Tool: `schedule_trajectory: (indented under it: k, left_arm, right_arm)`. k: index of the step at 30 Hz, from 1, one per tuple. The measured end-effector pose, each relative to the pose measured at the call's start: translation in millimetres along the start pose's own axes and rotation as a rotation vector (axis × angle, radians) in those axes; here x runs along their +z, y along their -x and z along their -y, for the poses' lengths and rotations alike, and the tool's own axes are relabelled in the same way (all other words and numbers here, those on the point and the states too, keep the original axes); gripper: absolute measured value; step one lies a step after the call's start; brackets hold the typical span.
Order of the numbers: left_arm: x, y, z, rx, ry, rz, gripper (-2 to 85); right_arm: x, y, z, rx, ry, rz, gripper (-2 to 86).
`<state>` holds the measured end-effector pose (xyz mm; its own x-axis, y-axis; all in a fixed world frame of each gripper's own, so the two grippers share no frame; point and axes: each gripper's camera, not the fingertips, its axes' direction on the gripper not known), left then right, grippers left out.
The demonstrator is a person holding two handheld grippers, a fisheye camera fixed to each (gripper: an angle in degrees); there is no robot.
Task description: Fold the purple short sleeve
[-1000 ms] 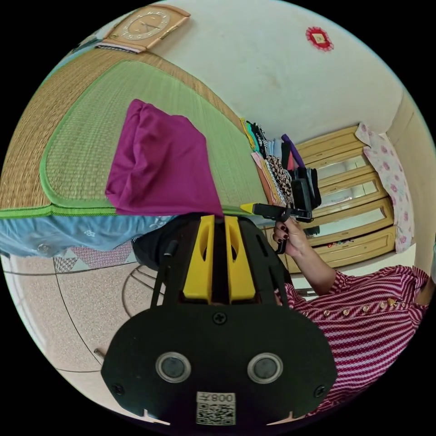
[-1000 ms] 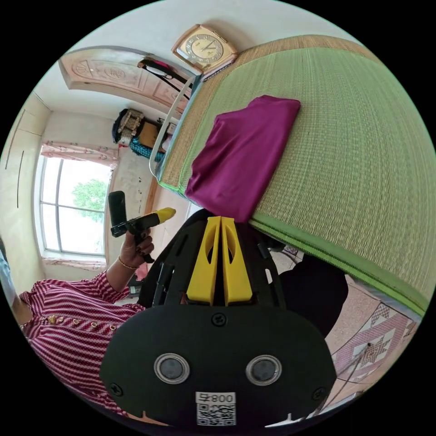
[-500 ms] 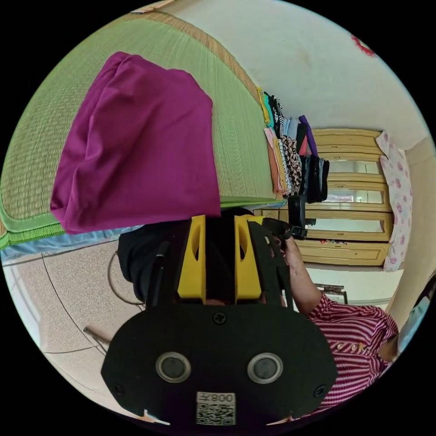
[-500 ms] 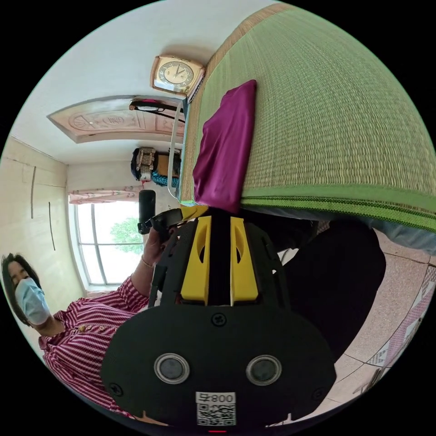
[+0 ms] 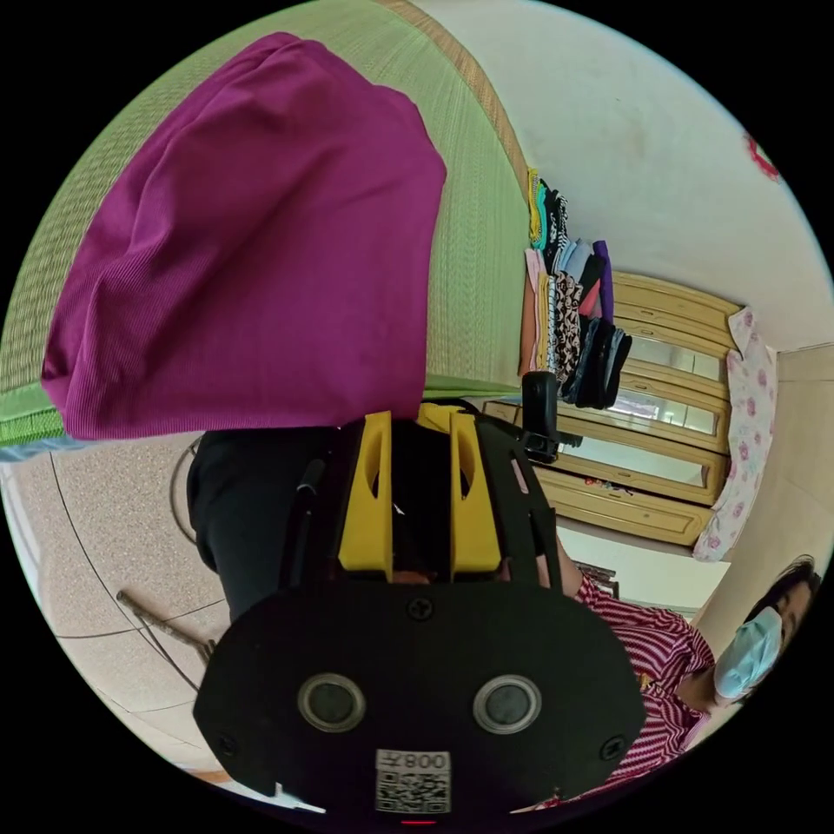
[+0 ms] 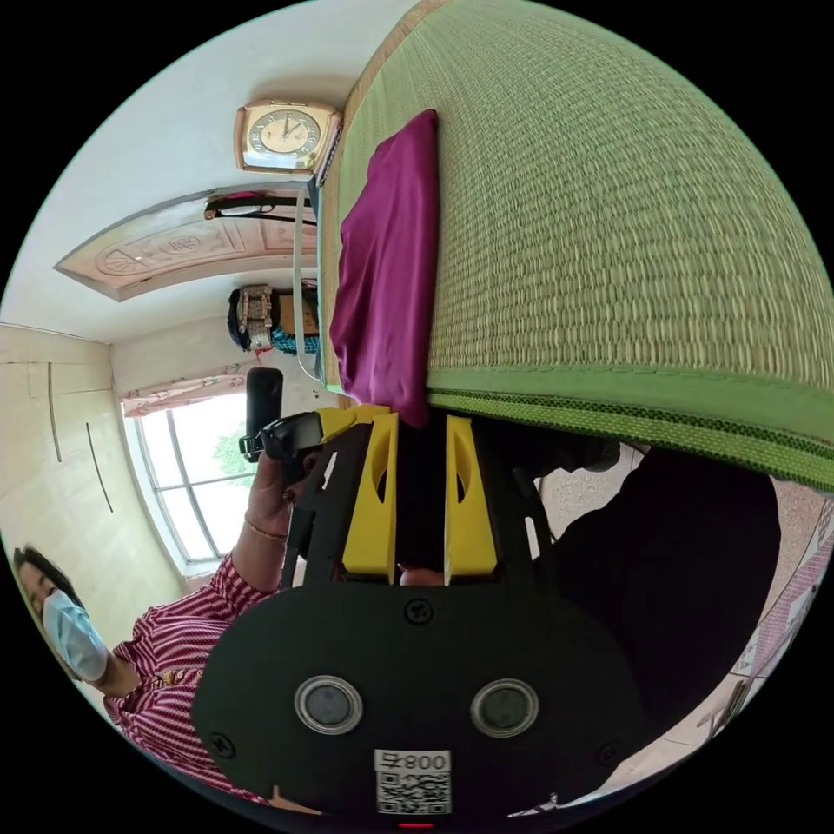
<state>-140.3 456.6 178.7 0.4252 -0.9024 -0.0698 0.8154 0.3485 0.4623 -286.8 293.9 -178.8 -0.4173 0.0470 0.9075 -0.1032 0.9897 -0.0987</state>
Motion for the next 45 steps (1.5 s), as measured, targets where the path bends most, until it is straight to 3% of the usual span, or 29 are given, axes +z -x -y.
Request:
schedule_trajectory:
  k: [10,26,45]
  left_arm:
    - [4,-2,13,-0.021,-0.023,-0.051,10.0]
    - [20,39,36,-0.159,-0.157,-0.377,7.4]
    - [46,49,65,-0.153,-0.19,-0.394,3.1]
  right_arm:
    - [0,-9,3,-0.005,0.02,0.12,2.6]
    - [-23,5,-7,-0.037,-0.014,0.246,2.0]
    - [-31,-34,-31,0.02,-0.086,0.303,7.2]
